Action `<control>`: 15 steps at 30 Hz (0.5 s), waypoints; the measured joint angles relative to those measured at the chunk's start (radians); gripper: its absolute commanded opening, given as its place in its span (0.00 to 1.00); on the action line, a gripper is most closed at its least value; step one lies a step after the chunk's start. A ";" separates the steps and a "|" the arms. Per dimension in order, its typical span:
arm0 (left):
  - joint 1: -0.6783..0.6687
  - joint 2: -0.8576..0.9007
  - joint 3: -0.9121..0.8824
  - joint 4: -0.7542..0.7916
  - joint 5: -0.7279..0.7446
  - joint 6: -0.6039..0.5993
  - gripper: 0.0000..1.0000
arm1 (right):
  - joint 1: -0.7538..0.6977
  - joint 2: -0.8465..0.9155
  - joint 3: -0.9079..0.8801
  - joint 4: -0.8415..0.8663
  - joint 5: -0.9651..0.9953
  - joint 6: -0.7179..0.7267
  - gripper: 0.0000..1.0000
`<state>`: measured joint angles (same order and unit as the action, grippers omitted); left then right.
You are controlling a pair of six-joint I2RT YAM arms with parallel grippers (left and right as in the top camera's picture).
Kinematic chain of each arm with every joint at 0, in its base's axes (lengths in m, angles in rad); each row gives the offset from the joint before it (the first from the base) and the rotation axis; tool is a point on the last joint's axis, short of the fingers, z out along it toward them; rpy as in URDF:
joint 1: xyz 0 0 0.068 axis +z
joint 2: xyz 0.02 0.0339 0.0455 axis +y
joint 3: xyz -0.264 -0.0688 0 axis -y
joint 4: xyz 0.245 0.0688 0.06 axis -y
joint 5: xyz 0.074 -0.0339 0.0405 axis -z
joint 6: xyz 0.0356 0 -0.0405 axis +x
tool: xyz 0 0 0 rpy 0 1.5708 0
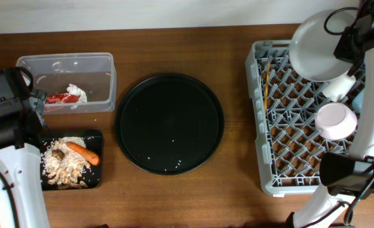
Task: Sort waste into correct bins and load items into the dishwasher rack
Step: 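Lift the white plate and carry it right into the rack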
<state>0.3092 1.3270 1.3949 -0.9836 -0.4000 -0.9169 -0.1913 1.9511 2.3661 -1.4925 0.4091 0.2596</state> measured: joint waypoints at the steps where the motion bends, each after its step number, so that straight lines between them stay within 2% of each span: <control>1: 0.000 0.000 0.000 0.000 0.000 0.000 0.99 | 0.000 0.000 -0.016 0.028 0.029 -0.001 0.04; 6: 0.000 0.000 0.000 0.000 0.000 0.000 0.99 | 0.000 0.008 -0.105 0.134 0.175 0.000 0.04; 15: 0.000 0.000 0.000 0.000 0.000 0.000 0.99 | 0.066 0.037 -0.356 0.275 0.276 -0.002 0.04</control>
<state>0.3092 1.3270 1.3949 -0.9840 -0.4000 -0.9169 -0.1257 1.9881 2.0106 -1.2175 0.6849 0.2577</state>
